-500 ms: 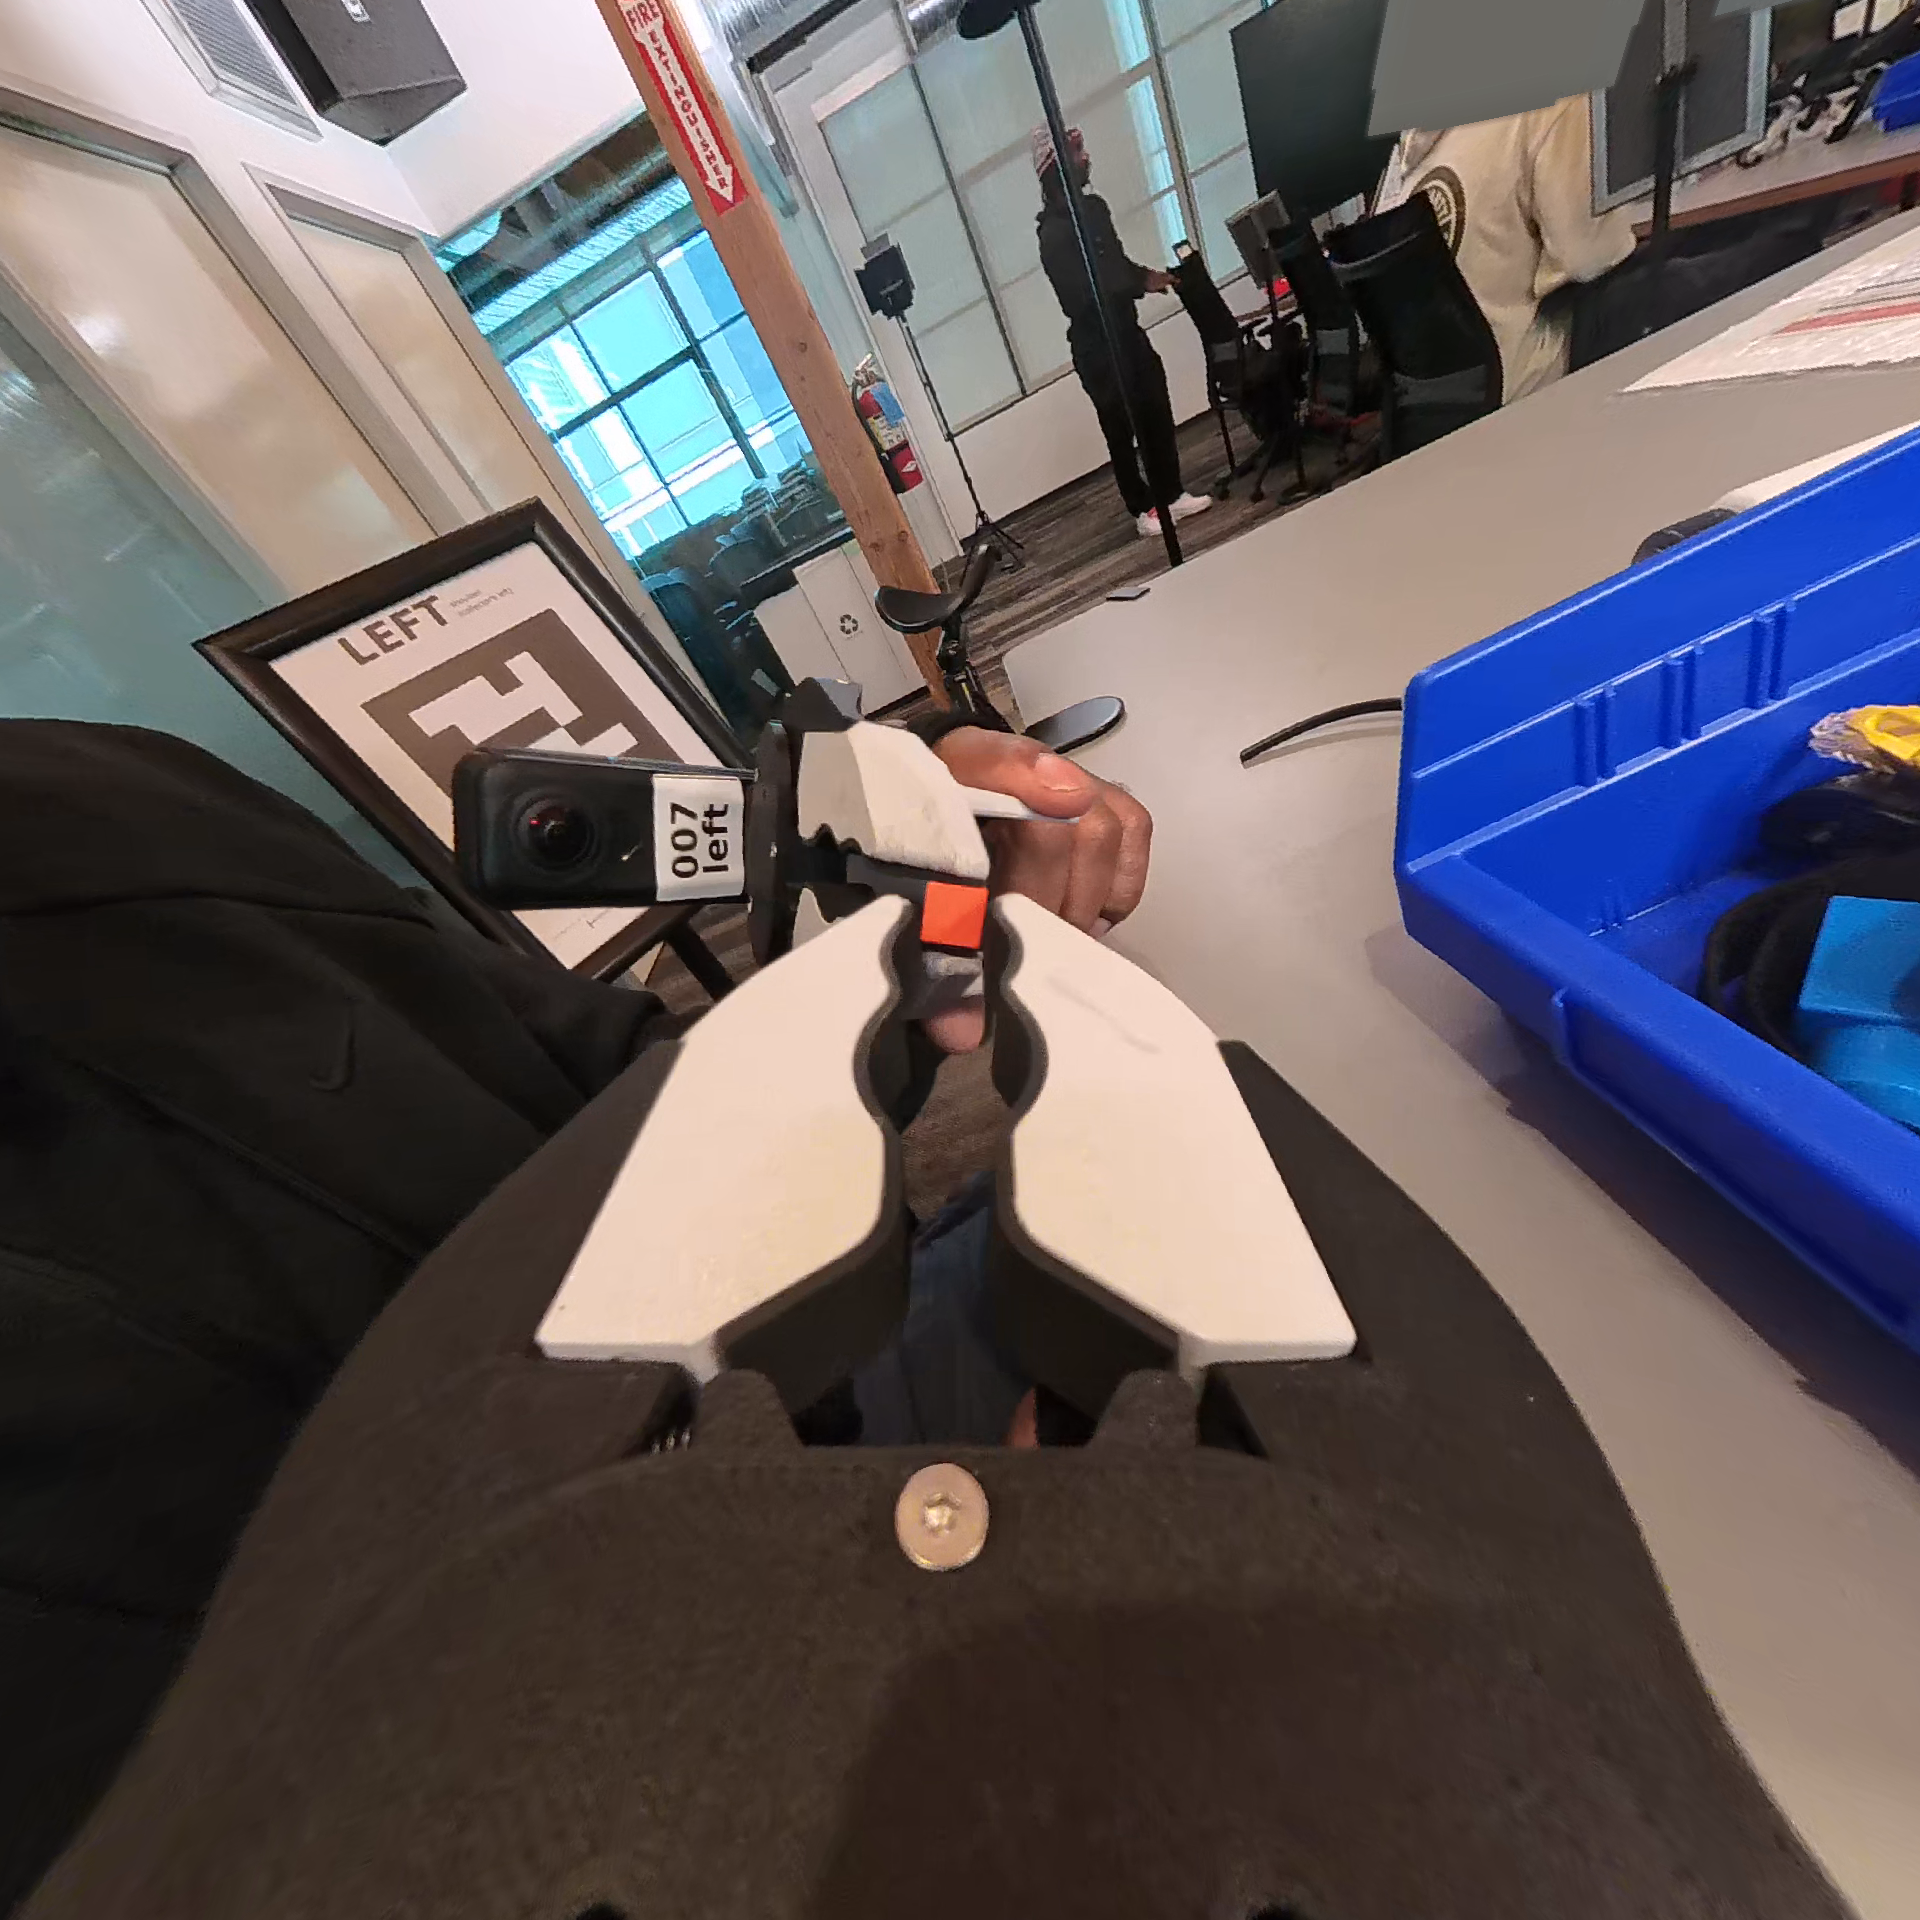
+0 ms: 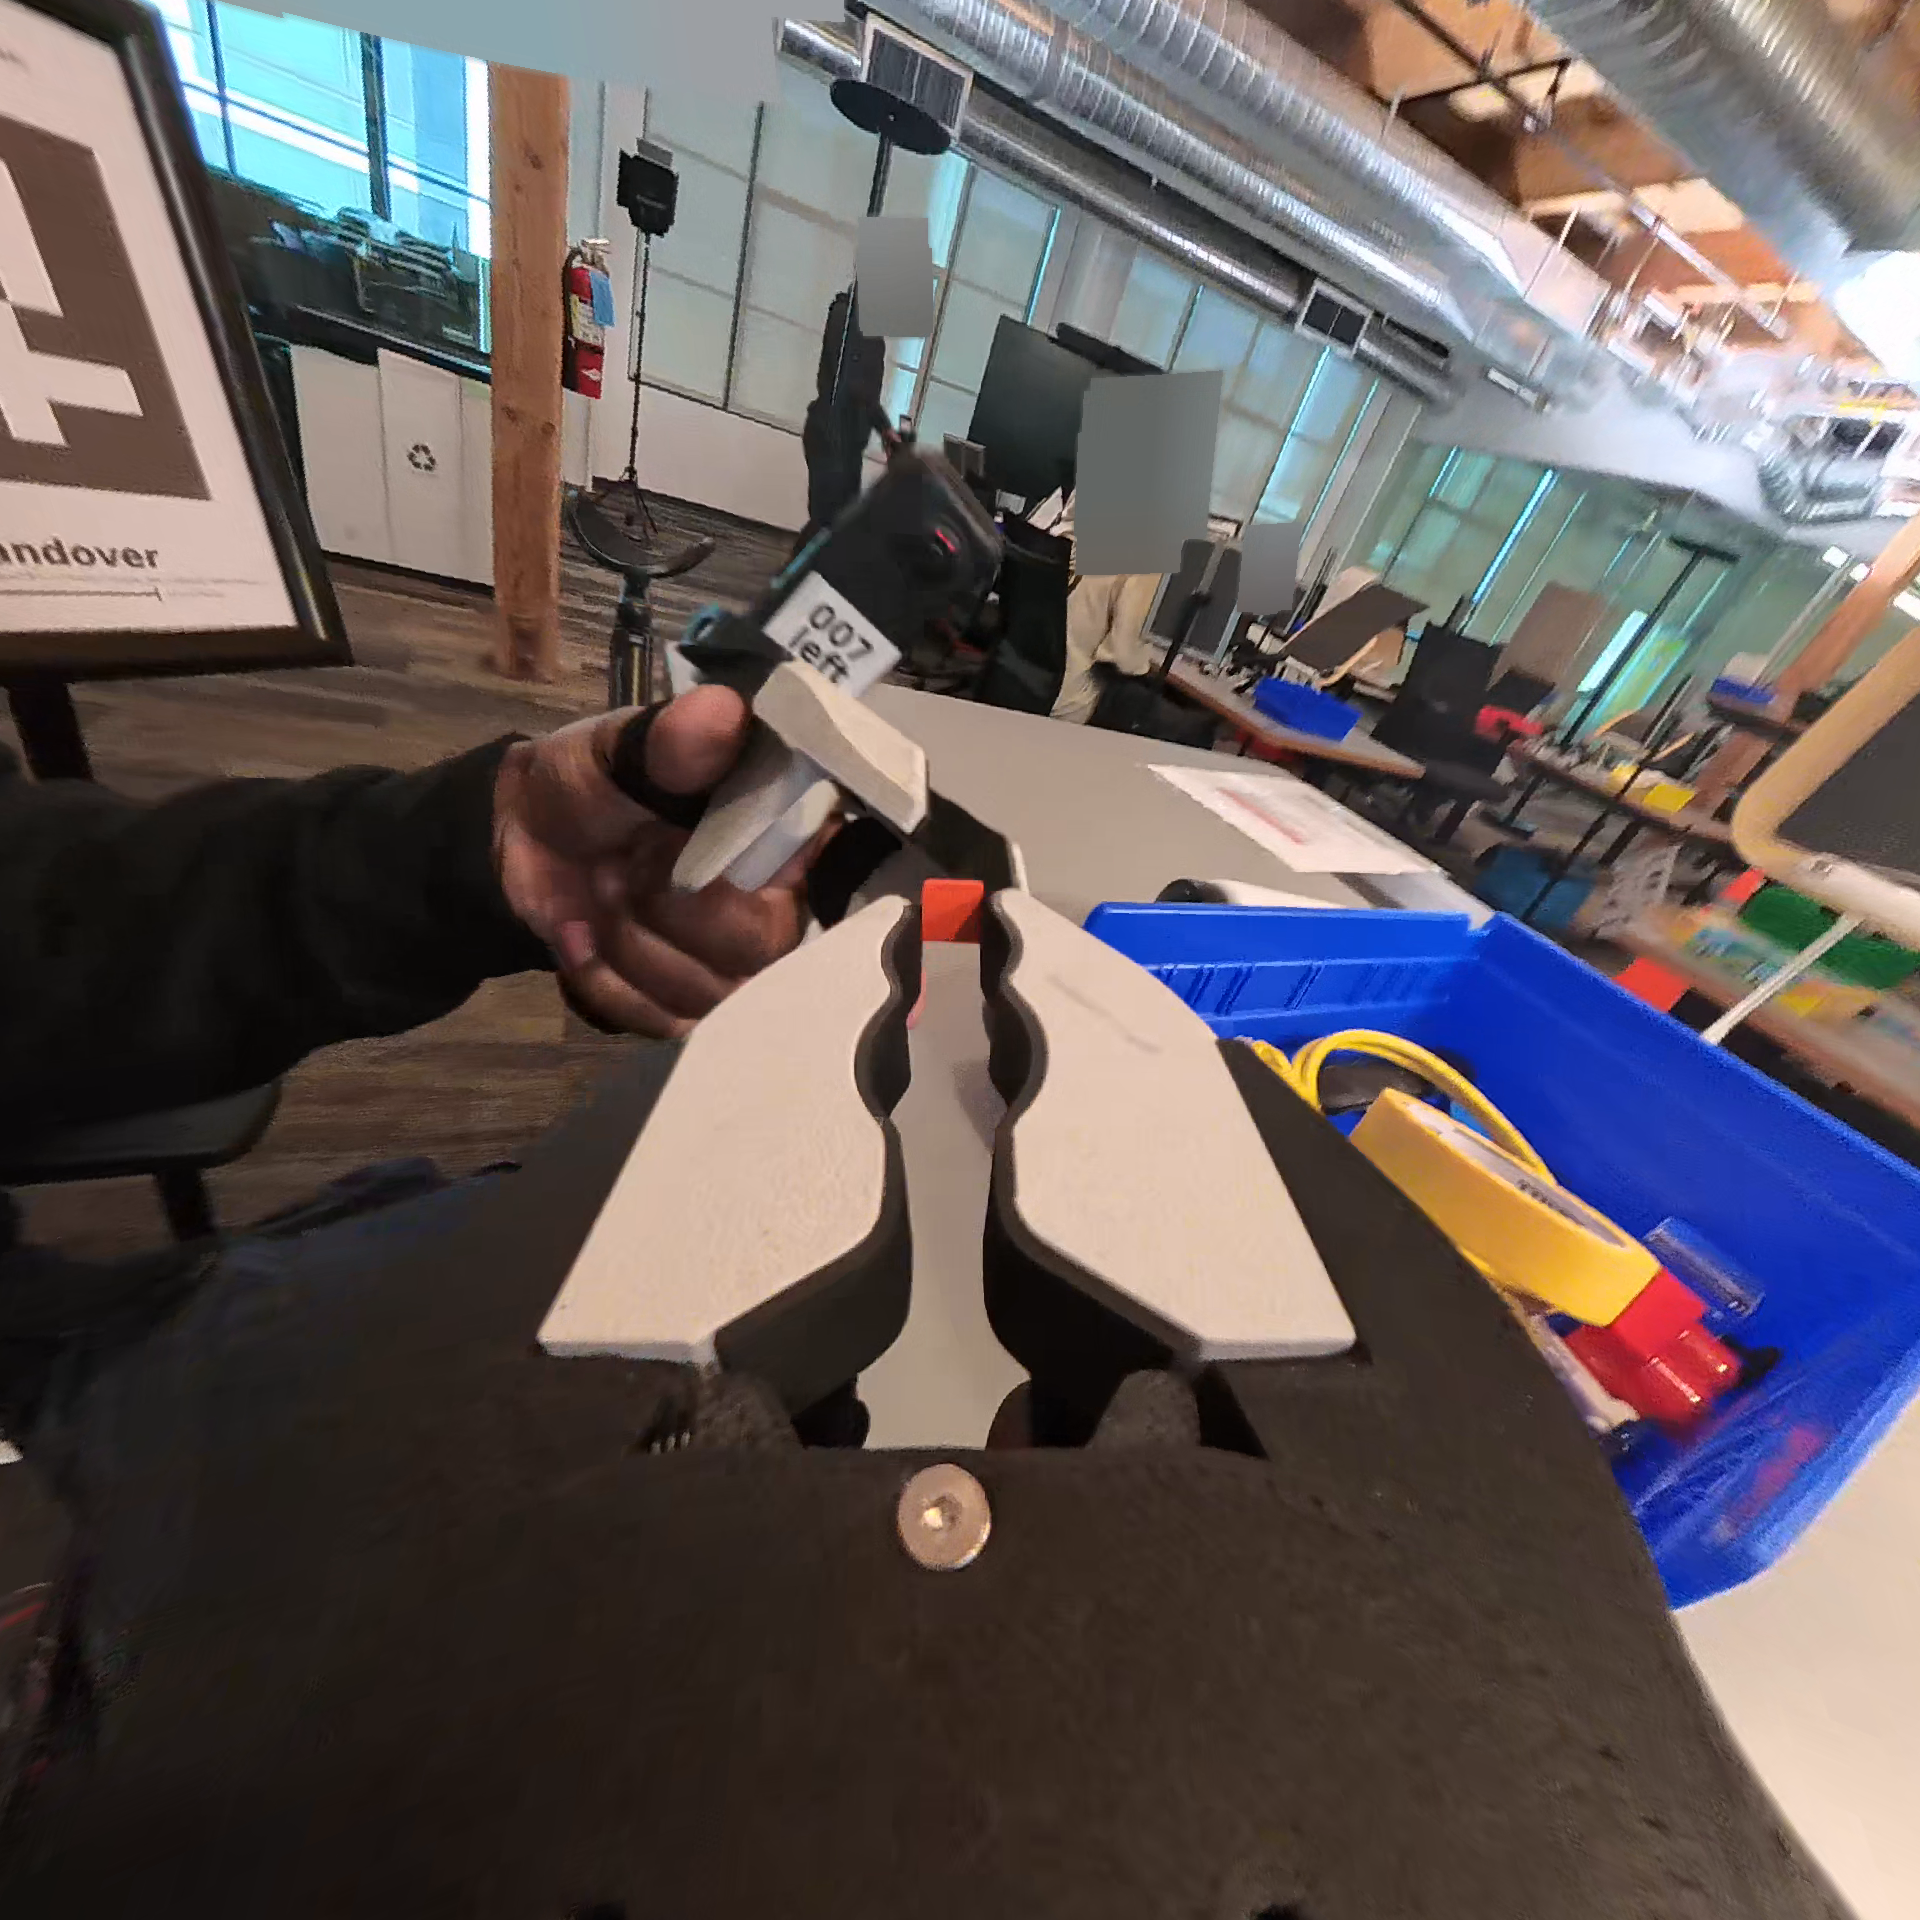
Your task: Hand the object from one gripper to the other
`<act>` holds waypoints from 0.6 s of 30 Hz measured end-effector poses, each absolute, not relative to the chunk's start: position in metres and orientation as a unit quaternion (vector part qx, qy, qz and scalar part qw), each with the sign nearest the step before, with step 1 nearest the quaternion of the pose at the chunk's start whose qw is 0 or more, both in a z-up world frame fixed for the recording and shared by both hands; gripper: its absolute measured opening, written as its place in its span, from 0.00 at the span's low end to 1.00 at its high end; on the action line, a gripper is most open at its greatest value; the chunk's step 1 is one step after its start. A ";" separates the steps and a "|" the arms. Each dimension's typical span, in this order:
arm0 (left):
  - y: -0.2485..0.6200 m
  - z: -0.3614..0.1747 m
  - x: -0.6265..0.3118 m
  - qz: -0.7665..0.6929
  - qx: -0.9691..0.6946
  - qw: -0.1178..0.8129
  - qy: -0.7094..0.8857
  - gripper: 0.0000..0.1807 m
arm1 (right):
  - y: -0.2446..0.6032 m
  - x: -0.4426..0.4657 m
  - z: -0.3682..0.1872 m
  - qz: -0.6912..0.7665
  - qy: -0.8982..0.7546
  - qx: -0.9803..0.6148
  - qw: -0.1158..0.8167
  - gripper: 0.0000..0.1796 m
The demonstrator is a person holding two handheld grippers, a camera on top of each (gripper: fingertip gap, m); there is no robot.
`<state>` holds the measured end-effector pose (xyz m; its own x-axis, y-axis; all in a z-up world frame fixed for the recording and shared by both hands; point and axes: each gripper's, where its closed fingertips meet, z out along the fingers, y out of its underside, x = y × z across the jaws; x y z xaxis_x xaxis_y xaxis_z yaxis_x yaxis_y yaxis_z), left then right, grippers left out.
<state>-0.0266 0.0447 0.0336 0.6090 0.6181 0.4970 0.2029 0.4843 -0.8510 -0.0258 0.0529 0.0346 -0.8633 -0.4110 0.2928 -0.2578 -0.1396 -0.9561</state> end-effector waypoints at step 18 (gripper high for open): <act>0.074 0.033 -0.033 -0.014 -0.426 0.814 -0.396 0.07 | 0.049 -0.026 0.028 -0.716 0.633 -0.291 -0.036 0.06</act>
<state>-0.0327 0.0739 0.0327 0.6862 0.3143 0.6559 0.3598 0.6371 -0.6817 -0.0263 0.0489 0.0283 -0.8279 -0.3179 0.4621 -0.4197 -0.1952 -0.8864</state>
